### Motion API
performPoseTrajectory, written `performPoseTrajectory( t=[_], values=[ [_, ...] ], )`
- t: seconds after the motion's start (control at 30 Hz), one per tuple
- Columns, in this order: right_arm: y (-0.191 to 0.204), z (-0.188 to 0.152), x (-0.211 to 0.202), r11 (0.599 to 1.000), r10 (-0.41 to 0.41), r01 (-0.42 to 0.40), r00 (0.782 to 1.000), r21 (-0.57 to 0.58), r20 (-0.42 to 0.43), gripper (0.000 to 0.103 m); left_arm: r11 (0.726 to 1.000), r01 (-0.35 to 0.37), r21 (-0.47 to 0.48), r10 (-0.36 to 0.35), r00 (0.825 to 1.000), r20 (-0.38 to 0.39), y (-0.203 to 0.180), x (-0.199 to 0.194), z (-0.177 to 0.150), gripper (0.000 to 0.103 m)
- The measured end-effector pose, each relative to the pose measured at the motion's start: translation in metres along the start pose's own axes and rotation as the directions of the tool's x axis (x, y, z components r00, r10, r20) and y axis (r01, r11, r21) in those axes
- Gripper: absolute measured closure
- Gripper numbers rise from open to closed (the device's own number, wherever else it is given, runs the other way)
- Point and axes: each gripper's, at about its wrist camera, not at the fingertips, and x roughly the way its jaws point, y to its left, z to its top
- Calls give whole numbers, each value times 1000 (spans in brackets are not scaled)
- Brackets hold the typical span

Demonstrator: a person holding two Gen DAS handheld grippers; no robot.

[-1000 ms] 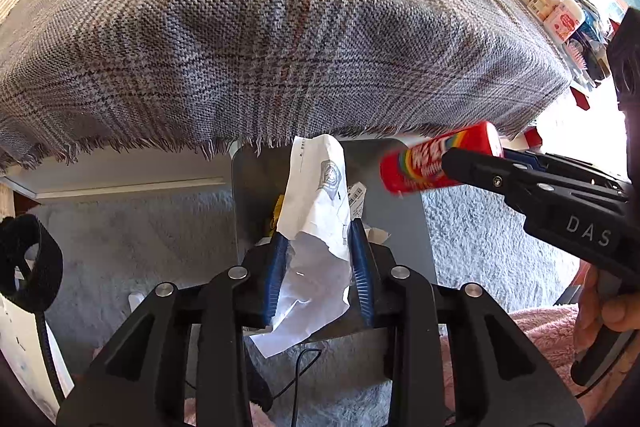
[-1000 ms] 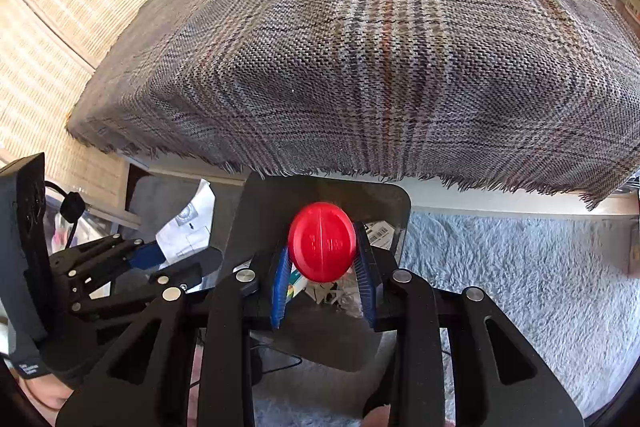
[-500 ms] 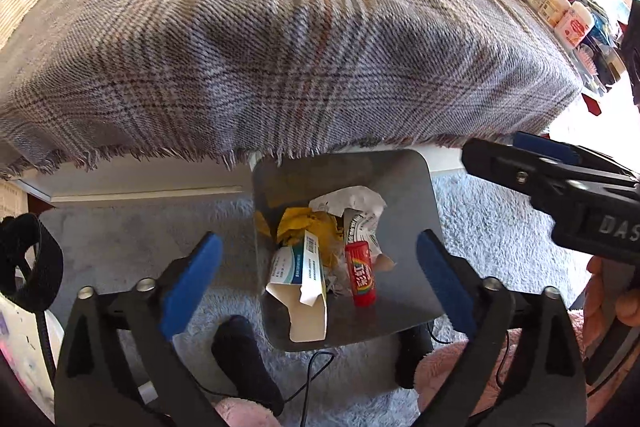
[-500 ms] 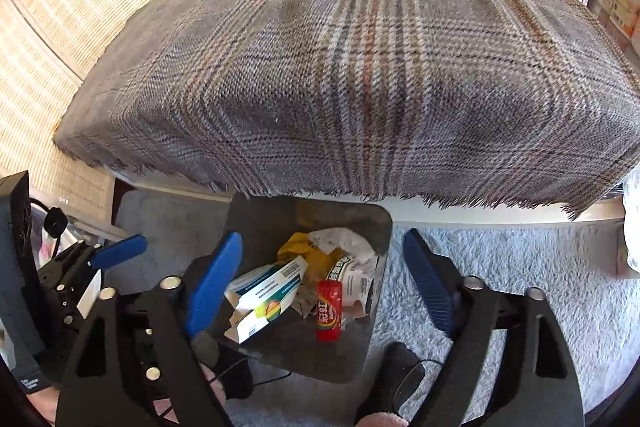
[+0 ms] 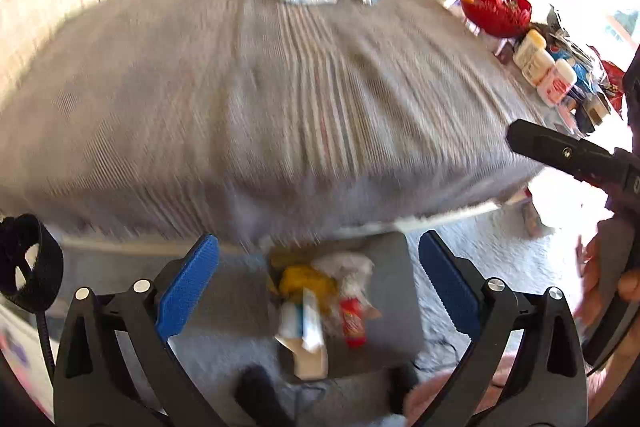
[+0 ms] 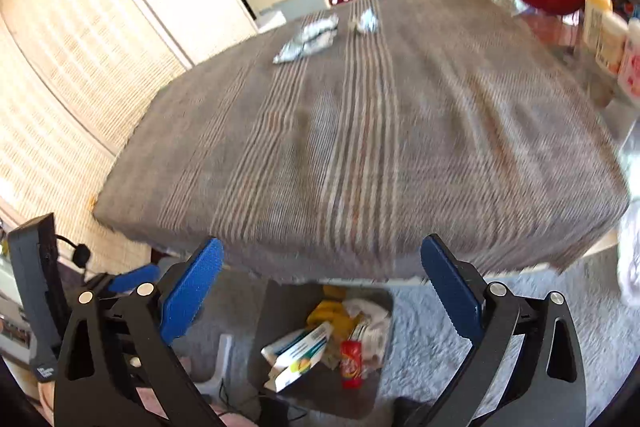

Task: Collect trash
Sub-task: 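Move both grippers back over the table toward the foil wrappers, then grasp the white-green foil packet with the left gripper while the right grasps the blue wrapper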

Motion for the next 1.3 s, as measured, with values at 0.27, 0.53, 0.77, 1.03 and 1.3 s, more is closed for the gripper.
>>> performPoseTrajectory(
  t=[0.27, 0.53, 0.77, 1.03, 1.3],
  values=[
    [-21, 78, -6, 997, -73, 73, 996, -7, 58, 3, 996, -88, 6, 87, 992, 92, 22, -14, 84, 8],
    [-55, 164, 41, 997, -81, 82, 992, -3, 97, 3, 993, -111, 24, 108, 987, 122, 39, 32, 162, 8],
    [-66, 211, 107, 997, -67, 69, 995, -21, 74, 6, 995, -100, 32, 95, 988, 120, 43, 93, 214, 8],
    [-71, 236, 172, 999, -15, 16, 1000, -42, 15, 51, 985, -135, 107, 123, 986, 117, 36, 139, 250, 8],
    [-66, 240, 206, 996, -45, 43, 999, -79, -27, 52, 983, -122, 137, 107, 988, 114, 29, 167, 266, 8]
  ],
)
